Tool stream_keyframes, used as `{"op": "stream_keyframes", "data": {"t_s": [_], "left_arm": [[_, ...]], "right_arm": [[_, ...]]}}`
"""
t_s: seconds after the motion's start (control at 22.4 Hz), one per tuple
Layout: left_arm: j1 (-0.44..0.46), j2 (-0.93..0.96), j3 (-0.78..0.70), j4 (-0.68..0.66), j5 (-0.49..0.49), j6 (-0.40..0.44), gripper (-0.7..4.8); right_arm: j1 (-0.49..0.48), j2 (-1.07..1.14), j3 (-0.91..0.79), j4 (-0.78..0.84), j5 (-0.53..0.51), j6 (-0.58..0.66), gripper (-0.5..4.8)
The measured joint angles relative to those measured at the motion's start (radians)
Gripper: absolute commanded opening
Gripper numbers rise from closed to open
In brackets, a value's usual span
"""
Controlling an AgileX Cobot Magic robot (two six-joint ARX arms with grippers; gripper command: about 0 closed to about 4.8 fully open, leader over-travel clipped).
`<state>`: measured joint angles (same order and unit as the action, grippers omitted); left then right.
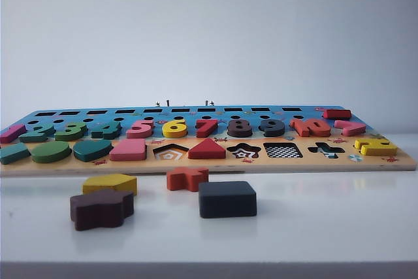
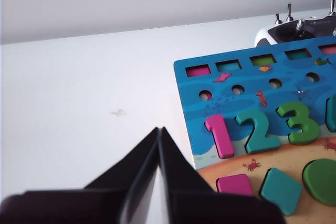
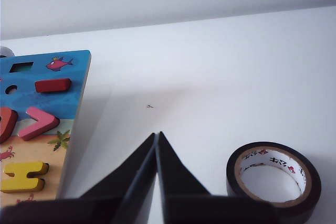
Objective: Insert the cube into the slot.
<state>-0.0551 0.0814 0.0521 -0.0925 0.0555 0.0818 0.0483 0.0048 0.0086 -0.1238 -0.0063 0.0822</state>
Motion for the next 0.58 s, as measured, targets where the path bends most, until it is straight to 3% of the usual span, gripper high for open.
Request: {"op": "stream_keyframes", "data": {"t_s": [0.4,0.58], "left_arm": [[-0.002,0.108,0.076,-0.006,0.036,0.000,0.17],[-0.044,0.159,0.136,-0.051,0.048,0.000,0.17]], "right_arm": [[0.000,0.000,0.000,0.000,0.000,0.000,-0.04],[0.000,0.000,0.000,0.000,0.001,0.000,-0.04]]}}
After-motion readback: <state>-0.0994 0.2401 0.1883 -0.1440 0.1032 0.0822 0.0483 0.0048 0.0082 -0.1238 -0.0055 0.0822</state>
